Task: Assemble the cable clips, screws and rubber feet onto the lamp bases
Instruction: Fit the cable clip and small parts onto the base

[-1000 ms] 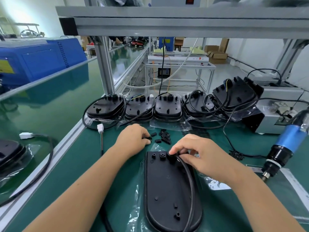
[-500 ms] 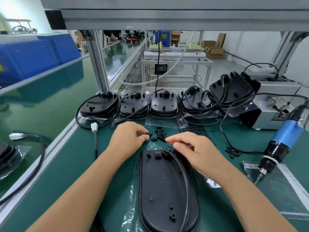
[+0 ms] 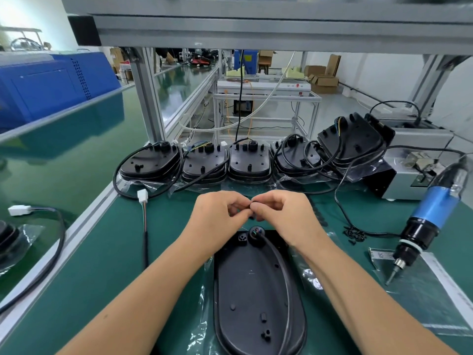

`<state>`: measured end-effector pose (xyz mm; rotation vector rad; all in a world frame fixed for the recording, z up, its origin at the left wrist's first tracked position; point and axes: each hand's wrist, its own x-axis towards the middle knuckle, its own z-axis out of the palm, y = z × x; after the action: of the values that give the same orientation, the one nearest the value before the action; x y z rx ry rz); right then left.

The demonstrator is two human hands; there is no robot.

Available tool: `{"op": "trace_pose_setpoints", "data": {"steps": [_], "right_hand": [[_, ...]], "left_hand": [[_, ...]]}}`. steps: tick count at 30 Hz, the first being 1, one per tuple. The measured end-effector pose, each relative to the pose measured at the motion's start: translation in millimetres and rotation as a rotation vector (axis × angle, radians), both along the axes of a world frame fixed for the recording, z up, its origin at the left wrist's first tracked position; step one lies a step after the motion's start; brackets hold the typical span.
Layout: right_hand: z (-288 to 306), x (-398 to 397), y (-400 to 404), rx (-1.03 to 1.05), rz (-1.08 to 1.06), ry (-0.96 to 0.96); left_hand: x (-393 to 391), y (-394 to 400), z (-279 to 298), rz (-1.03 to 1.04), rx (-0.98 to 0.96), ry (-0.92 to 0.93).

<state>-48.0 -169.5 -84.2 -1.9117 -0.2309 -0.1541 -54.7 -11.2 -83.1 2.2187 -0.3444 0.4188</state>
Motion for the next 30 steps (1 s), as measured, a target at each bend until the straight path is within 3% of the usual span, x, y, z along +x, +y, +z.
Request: {"op": "trace_pose_setpoints", "data": {"steps": [4,11,17,20,22,26,30], "right_hand": [[-3.7,0.7,3.9,0.179,0.021,0.036],[-11.8,2.0,4.4,0.224,-0.004,0.057],[-15.3,7.4,-3.5,-0.142,-0.004,0.064],[-7.2,2.6,-11.2,-0.349,-0.051,-0.046],[4.1,-4.9,-21.9,-0.338,0.046,-0.077],[20.5,-17.3,-45.6,-0.339,0.489,0.019],[17.9,-17.6,-45.6,-0.307,0.568,0.098]], "left_hand": [[3.1,6.3,2.8,-0.023,-0.256,0.179],[4.6,11.2,1.6,-0.045,-0.43,0.277],[6.2,17.7,3.4,-0.076,-0.49,0.4],[5.0,20.6,6.1,-0.12,-0.518,0.432],[5.0,22.4,7.2,-0.131,-0.551,0.458],[4.9,24.5,10.7,-0.151,-0.694,0.538],[3.4,24.9,13.6,-0.173,-0.68,0.57]]}}
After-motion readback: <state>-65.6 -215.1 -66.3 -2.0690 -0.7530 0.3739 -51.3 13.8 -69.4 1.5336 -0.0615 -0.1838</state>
